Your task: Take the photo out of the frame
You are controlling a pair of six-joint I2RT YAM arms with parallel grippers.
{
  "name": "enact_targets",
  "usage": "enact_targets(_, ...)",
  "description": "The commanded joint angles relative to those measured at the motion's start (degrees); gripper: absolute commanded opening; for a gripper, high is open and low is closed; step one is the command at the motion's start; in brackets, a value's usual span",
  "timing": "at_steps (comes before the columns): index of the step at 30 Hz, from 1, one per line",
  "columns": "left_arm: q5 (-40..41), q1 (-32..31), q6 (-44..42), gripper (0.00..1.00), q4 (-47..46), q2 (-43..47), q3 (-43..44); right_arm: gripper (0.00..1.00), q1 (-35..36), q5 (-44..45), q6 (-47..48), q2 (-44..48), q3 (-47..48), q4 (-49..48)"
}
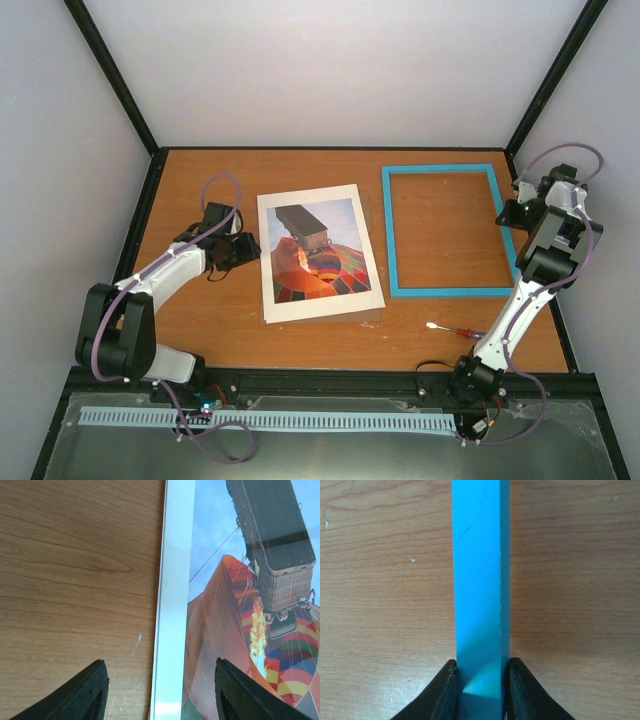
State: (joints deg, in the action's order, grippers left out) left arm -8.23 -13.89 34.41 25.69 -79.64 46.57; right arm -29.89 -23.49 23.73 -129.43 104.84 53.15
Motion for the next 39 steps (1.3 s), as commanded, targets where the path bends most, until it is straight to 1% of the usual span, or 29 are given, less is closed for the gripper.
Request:
enact_targets(1,-0.65,-0.35,-1.65,0.59,-0.49,-1.94,3.49,0.25,-0.17,-0.1,-1.97,0.85,-0.16,-2.11)
enact_targets(5,-1.09,-0.35,-1.34,0.59,-0.69,-2.02,2.91,0.41,-0.17,1.41,-2.62,3.55,-2.86,-4.09)
enact_targets(8,-1.03,-0.35,-1.15,0.6,-0.89,-1.22,1.98,0.47,-0.17,2.59,-3.46,5.61,-5.03,-4.61)
enact_targets(13,-1.19,-0.35,-1.36,0.61,-1.26,-0.72,0.67,0.48,0.11,-0.46,-3.48,11.11,-10.99,-4.66)
enact_targets(17,-1.71,-0.35,-2.17,0.61,-1.11,-0.69,-0.18,0.48,3.17,-2.21,-2.85,17.65,-16.4,-4.47)
enact_targets(22,-1.42,-0.33,-2.77,0.61,-1.39,0.47,-1.82,0.48,11.02,-4.68,-0.73,26.83,-24.78,-5.57)
enact_targets(25,-2.9,-0.35,-2.32,0.61,-1.26,0.47,-2.19,0.47,17.95,-8.12,2.04,30.79,-28.6,-4.9)
enact_targets(27,-4.67,-0.35,-1.64,0.6,-1.6,1.12,-2.83,0.47,22.72,-8.62,2.92,33.25,-30.5,-4.46)
enact_targets(30,-7.1,-0.35,-1.24,0.59,-2.44,2.77,-4.4,0.46,29.71,-9.01,4.54,35.58,-32.97,-4.25)
enact_targets(33,-9.24,-0.35,-2.18,0.57,-3.37,3.8,-6.22,0.45,35.92,-9.39,5.33,37.75,-36.6,-6.04)
enact_targets(39,-9.67,-0.44,-1.43,0.57,-2.74,3.44,-7.93,0.45,49.04,-6.52,7.5,39.44,-41.91,-8.48)
